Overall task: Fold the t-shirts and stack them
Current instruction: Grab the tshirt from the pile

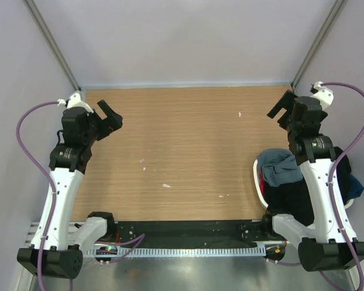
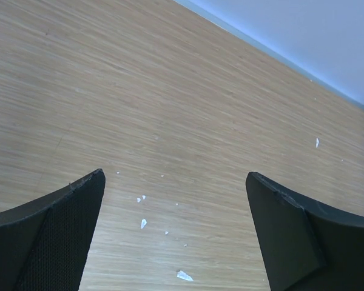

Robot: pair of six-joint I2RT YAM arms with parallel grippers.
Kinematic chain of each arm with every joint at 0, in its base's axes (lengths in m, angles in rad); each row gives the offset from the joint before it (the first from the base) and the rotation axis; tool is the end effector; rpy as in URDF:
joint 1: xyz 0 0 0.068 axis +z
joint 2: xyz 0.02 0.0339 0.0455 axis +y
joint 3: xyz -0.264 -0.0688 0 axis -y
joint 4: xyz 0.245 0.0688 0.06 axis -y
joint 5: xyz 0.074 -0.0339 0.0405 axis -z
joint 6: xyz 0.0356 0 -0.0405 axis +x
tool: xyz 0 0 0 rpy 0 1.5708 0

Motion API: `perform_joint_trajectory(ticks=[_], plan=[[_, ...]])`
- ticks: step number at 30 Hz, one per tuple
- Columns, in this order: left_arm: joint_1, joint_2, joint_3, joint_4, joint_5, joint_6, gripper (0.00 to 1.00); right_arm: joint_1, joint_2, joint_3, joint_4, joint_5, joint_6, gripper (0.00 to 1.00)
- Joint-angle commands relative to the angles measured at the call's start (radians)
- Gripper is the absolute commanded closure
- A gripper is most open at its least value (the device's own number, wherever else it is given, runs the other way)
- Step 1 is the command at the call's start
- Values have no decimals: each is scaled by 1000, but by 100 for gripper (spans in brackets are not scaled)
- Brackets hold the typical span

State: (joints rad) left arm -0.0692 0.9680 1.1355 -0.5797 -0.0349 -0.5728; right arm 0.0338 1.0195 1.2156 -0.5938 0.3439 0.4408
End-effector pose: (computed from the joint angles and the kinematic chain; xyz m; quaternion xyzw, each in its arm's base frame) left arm 0.2019 -0.0127 0.3871 -0.2177 0.8080 -0.1588 0.5240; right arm 0.2097 -0.0049 0.4033 0.2586 0.7845 -0.0103 0.5635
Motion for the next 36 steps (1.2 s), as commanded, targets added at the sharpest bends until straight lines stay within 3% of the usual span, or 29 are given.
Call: perform_joint_trajectory(ticks=[1,5,9,12,21,32,36], plan=[[5,1,-11,21,29,10,0,5,-39,42,-78,85,15,0],[5,-6,-10,43,110,36,0,3,-62,58,-159,205,61,0],[-1,-2,-13,69,220,74,0,5,-68,-37,-290,372,193,1],[-3,-14,-43,93,198,77,0,5,-42,-60,-400,380,275,8],[-40,-6,-51,49,158,106,0,3,57,-189,-474,403,370,12],[-53,18,-16,-11,135,142,0,3,13,-269,-578,383,486,22],[-63,23,-37,-14,148,133,0,5,7,-297,-523,375,450,38]])
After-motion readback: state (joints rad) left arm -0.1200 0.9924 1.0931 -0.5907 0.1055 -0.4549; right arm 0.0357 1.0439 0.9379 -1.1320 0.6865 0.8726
